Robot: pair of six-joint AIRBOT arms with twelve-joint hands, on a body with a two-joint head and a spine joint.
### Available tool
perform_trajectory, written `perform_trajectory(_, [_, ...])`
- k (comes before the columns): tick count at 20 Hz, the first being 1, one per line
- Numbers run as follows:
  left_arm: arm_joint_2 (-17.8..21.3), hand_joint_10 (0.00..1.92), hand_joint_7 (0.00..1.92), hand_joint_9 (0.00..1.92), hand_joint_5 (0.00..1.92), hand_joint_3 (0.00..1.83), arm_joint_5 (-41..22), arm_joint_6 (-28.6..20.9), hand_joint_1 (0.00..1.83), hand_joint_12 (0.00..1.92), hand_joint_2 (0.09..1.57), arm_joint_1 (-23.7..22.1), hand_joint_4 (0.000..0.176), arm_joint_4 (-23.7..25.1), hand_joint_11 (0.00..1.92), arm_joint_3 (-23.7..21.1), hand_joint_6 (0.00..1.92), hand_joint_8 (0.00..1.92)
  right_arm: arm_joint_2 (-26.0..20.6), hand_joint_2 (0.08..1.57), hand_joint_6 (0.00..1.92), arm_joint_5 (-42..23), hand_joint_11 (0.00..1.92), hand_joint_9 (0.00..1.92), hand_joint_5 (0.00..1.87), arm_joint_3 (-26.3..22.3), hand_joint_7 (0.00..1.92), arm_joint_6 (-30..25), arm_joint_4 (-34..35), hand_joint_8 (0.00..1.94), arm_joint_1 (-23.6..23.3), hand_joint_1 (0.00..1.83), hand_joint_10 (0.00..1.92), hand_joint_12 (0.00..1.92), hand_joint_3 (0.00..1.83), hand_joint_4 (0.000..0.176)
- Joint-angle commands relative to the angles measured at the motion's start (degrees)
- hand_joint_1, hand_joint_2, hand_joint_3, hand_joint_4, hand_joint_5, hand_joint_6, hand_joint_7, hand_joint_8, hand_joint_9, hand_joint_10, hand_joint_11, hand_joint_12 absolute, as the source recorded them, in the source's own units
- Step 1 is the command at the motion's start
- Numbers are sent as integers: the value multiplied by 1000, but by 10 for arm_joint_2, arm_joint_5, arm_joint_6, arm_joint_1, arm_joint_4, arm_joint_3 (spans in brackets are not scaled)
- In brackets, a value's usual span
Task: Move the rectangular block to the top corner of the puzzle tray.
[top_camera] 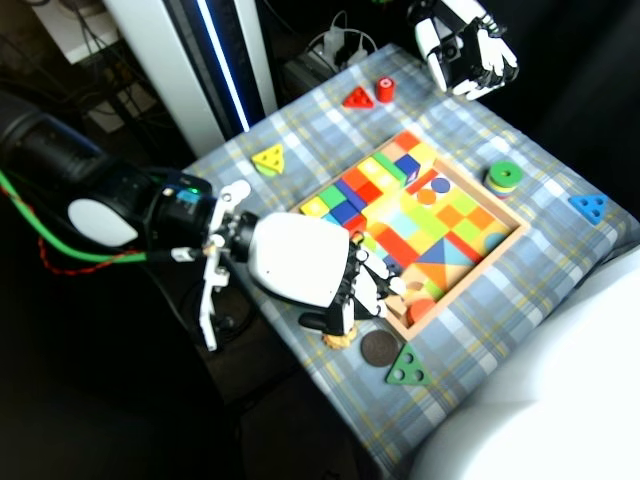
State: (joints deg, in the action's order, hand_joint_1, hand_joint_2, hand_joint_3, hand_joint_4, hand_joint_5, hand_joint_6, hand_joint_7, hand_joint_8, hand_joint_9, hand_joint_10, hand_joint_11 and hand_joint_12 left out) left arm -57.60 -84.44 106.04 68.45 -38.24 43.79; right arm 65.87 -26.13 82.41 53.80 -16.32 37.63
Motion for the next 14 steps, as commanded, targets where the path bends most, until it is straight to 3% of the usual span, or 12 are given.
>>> perform_trajectory(1, [1,1450,696,451,470,0,-64,-4,1146,1824,1342,0,0,26,120,1,1471,1675,-1,1203,0,-42,1235,1120,542,6,848,5,10,1941,-8,1582,1921,1921,0,0])
perform_trajectory(2, [1,1445,696,446,473,0,-64,-4,1146,1820,1342,0,0,26,99,1,1469,1676,0,1214,0,-42,1213,1097,533,7,827,5,10,1941,-8,1558,1921,1921,3,21])
perform_trajectory(3, [1,1445,697,444,475,0,-64,-4,1146,1832,1341,0,0,26,102,1,1474,1671,2,1219,0,-42,1229,1114,521,8,845,6,11,1941,-8,1559,1921,1921,3,7])
perform_trajectory(5, [1,1459,694,419,470,0,-64,-4,1144,1840,1343,0,0,26,74,0,1480,1676,8,1206,4,-42,1205,1133,536,17,891,7,18,1941,-9,1559,1921,1921,0,0])
perform_trajectory(6, [1,1465,694,421,473,0,-64,-4,1145,1841,1342,0,0,26,74,0,1478,1676,11,1216,2,-42,1197,1128,534,21,895,7,21,1941,-9,1546,1921,1921,2,8])
perform_trajectory(11, [1,1492,711,459,507,0,-64,-4,1156,1860,1326,0,0,25,153,0,1425,1654,27,1246,1,-42,1196,1111,499,41,793,7,29,1941,-9,1493,1921,1921,7,0])
perform_trajectory(12, [1,1521,714,457,513,0,-64,-4,1156,1883,1323,0,0,25,125,0,1425,1648,30,1243,3,-41,1219,1108,509,45,804,7,30,1941,-9,1483,1921,1921,4,8])
perform_trajectory(14, [1,1523,709,443,510,1,-64,-4,1152,1877,1325,0,0,25,115,0,1432,1653,38,1231,4,-36,1227,1101,529,58,824,7,33,1941,-9,1503,1921,1921,0,9])
